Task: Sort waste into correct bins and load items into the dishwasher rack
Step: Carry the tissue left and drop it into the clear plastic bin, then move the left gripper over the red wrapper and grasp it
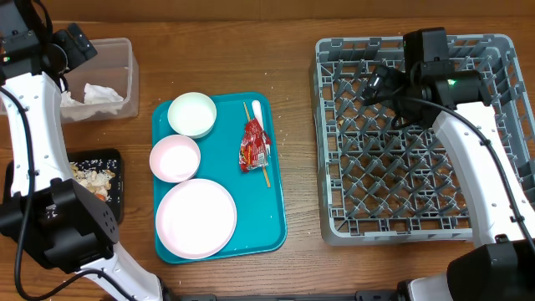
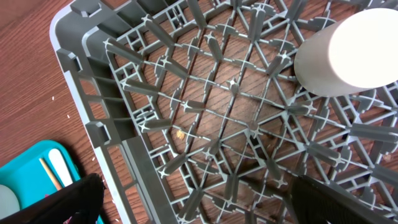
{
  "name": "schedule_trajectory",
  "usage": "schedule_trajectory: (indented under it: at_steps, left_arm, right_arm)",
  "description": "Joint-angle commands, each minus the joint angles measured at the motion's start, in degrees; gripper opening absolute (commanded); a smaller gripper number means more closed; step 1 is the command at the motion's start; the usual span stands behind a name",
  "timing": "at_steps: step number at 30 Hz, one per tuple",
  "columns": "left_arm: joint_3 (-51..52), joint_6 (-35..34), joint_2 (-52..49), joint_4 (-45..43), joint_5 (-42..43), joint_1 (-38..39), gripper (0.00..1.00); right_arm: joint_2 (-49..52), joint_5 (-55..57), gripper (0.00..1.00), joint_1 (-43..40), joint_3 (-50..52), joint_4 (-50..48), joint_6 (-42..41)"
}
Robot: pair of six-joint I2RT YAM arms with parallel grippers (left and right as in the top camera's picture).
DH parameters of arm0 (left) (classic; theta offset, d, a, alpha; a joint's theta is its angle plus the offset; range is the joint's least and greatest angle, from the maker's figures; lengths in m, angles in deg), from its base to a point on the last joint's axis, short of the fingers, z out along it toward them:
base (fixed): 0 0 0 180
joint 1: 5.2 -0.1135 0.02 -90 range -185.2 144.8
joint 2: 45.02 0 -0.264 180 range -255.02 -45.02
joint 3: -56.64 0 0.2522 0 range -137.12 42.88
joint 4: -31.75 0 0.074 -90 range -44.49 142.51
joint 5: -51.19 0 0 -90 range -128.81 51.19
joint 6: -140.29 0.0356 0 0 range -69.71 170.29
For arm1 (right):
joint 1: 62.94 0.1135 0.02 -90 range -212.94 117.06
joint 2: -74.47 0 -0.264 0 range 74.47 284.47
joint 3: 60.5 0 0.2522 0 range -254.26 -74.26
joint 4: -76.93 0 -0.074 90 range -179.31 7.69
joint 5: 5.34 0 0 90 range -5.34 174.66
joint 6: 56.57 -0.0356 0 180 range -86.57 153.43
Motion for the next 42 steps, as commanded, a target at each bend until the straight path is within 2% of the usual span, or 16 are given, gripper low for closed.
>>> schedule_trajectory:
  at_steps: [1,5,7,10,14,16,20,23,33,42]
  left_arm:
    - [-1.4,1.4,4.8,0.5,9.6,0.2,1.0]
    - [-1.5,0.4,9.0,0.4,30.1,0.4,1.0]
    - [-1.5,-0.3,10.5,2.2,37.8,1.4,1.0]
    - [-1.5,-0.2,11.0,9.8,41.3,5.0,1.0]
    - [-0.2,4.2,10.2,21.9,36.7,13.4,1.0]
    - [0.3,5.8,8.5,28.2,28.0,21.4,1.0]
    - [0.3,5.4,5.9,33.4,15.3,32.1,1.0]
    - [0.3,1.0,3.5,34.9,8.6,38.0,1.0]
    - [0.3,-11.7,-8.0,35.0,6.2,47.9,1.0]
    - [0.3,-14.3,-16.0,34.4,3.3,49.3,1.0]
  right_arm:
    - [-1.5,0.1,1.0,0.0,-0.6,-0.3,-0.5]
    - [-1.5,0.1,1.0,0.0,-0.6,-0.3,-0.5]
    - [-1.5,0.1,1.0,0.0,-0.6,-0.3,-0.5]
    - [-1.5,0.1,1.0,0.0,-0.6,-0.3,-0.5]
    - [-1.5,0.1,1.0,0.0,-0.6,-0.3,-0.5]
    - [-1.5,0.1,1.0,0.0,-0.6,-0.3,-0.5]
    - [-1.5,0.1,1.0,0.0,-0.6,-0.3,-0.5]
    - [-1.5,0.1,1.0,0.0,-0.6,-0.3,-0.5]
    - [-1.5,0.1,1.0,0.0,-0.6,-0.3,-0.5]
    - [-1.5,0.1,1.0,0.0,-0.6,-0.3,-0.5]
